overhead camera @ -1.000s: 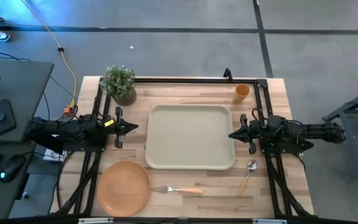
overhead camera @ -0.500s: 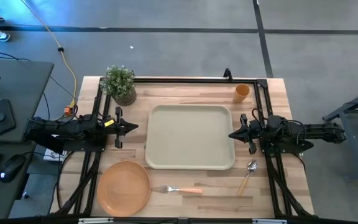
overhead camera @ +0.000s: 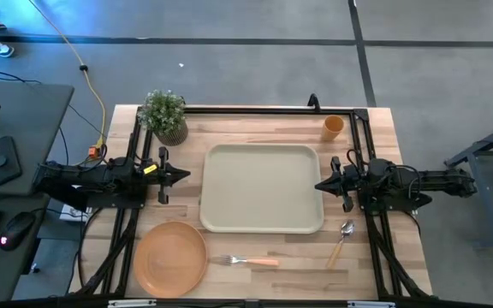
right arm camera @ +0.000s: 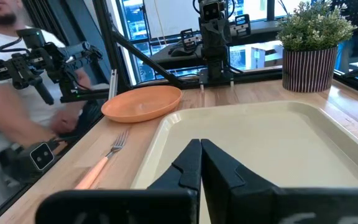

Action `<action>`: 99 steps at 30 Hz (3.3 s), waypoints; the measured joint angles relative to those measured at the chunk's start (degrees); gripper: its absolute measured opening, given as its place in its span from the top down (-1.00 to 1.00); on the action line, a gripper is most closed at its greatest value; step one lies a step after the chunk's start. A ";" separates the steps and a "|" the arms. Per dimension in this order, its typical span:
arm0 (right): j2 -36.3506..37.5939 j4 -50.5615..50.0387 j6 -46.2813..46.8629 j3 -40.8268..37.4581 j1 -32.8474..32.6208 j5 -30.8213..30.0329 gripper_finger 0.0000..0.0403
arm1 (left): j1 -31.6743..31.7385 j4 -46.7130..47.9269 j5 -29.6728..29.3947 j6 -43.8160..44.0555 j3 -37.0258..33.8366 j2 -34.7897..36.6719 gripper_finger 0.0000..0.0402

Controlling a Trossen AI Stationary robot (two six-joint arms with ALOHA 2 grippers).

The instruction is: Pick and place plate/cup/fork/spoon on tray

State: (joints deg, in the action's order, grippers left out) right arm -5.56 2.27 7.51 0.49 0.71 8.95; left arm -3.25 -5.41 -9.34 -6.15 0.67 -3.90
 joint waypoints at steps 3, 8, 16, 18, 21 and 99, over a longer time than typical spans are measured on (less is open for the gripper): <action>-0.01 0.01 0.00 -0.01 0.00 0.00 1.00 | 0.00 0.00 0.00 0.00 0.00 0.00 1.00; -0.02 -0.01 0.00 -0.02 0.00 0.00 1.00 | 0.00 0.00 0.01 0.00 0.02 0.00 1.00; -0.02 0.00 0.00 -0.02 0.00 0.00 1.00 | 0.00 -0.17 0.02 0.00 0.02 0.00 1.00; 0.00 0.00 0.00 0.00 0.00 0.00 1.00 | 0.00 -0.15 0.01 0.00 0.01 0.00 1.00; 0.00 -0.01 0.00 -0.01 0.00 -0.02 1.00 | 0.00 -0.09 0.00 0.00 0.00 0.00 1.00; -16.16 27.02 -7.66 0.50 0.04 -19.14 0.87 | 0.02 -27.82 -19.97 6.27 0.02 -24.21 0.38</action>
State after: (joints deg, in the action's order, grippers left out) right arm -21.73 29.29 -0.15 0.99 0.75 -10.19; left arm -3.22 -33.23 -29.31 0.11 0.69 -28.11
